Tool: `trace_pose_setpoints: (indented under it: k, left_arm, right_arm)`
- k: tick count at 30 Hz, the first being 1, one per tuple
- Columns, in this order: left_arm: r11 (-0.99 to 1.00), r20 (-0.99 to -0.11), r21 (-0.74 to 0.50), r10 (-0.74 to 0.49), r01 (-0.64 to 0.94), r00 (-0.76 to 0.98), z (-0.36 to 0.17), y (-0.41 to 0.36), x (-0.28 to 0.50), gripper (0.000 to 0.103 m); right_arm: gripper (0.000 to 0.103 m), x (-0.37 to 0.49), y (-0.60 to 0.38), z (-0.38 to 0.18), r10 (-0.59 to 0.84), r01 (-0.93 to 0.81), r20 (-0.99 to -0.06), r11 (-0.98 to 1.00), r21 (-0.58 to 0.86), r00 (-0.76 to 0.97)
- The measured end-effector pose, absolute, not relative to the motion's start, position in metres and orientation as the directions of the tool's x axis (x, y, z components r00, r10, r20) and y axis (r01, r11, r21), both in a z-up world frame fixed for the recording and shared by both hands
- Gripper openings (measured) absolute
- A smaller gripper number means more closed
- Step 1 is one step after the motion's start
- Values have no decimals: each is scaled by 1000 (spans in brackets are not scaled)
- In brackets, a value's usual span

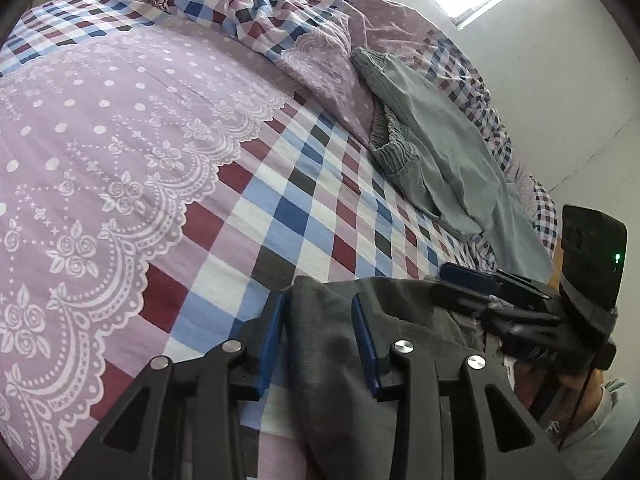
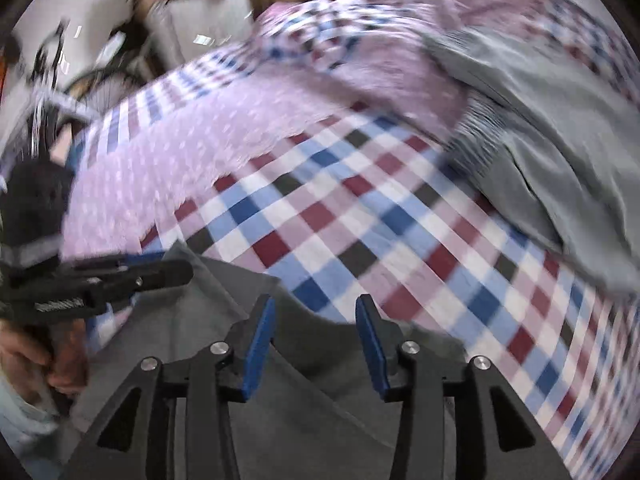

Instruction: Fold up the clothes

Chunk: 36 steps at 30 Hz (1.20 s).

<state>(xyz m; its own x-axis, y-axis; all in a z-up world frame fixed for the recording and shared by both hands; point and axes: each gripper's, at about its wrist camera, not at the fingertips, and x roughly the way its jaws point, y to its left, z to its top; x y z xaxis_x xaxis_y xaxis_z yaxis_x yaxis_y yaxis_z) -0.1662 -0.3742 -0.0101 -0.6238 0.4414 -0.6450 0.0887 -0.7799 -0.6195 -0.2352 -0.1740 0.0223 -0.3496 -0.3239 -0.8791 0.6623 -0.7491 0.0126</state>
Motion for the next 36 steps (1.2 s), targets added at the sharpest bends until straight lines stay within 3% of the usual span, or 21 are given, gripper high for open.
trace_pose_setpoints:
  k: [2, 4, 5, 7, 14, 20, 22, 24, 27, 29, 31, 34, 36]
  left_arm:
    - [-783, -648, -615, 437, 91, -623, -10, -374, -167, 35]
    - [-793, -658, -602, 423, 98, -623, -11, -373, -168, 10]
    - [-793, -660, -601, 422, 99, -621, -11, -373, -169, 5]
    - [-789, -652, -607, 425, 96, -628, -11, -374, -170, 3]
    - [-784, -580, -617, 395, 68, -713, 7, -375, -164, 2]
    - [-794, -644, -593, 372, 130, -668, -4, -375, -174, 3]
    - [-786, -693, -589, 372, 188, -618, -16, -379, -180, 9]
    - [-756, -680, -623, 400, 197, -615, -20, -384, -180, 10]
    - [-741, -661, -644, 415, 189, -625, -20, -385, -179, 17]
    - [-731, -643, -658, 421, 180, -640, -18, -386, -178, 31]
    - [-718, -610, -676, 418, 167, -674, -12, -390, -175, 62]
    - [-701, -567, -693, 386, 168, -727, 0, -397, -169, 79]
    - [-691, -555, -700, 372, 177, -744, 5, -402, -167, 81]
  right_arm:
    - [46, -236, -188, 13, -283, 679, -896, -734, -29, -343]
    - [44, -239, -199, 3, -244, 692, -913, -720, -55, -326]
    - [41, -239, -202, -2, -227, 700, -921, -711, -65, -316]
    - [8, -239, -207, -9, -200, 714, -933, -696, -80, -299]
    - [3, -239, -215, 10, -146, 630, -850, -736, -249, -507]
    - [1, -254, -217, 5, -82, 540, -825, -791, -287, -559]
    - [1, -256, -211, 9, -87, 501, -821, -827, -256, -564]
    - [4, -268, -204, 12, -94, 456, -824, -865, -210, -558]
    - [22, -274, -186, 22, -86, 400, -825, -899, -177, -559]
    - [38, -274, -170, 34, -83, 359, -807, -918, -166, -584]
    - [45, -265, -147, 56, -98, 316, -776, -939, -135, -623]
    - [48, -246, -106, 84, -140, 269, -749, -962, -53, -648]
    - [50, -226, -74, 102, -159, 232, -733, -973, 2, -662]
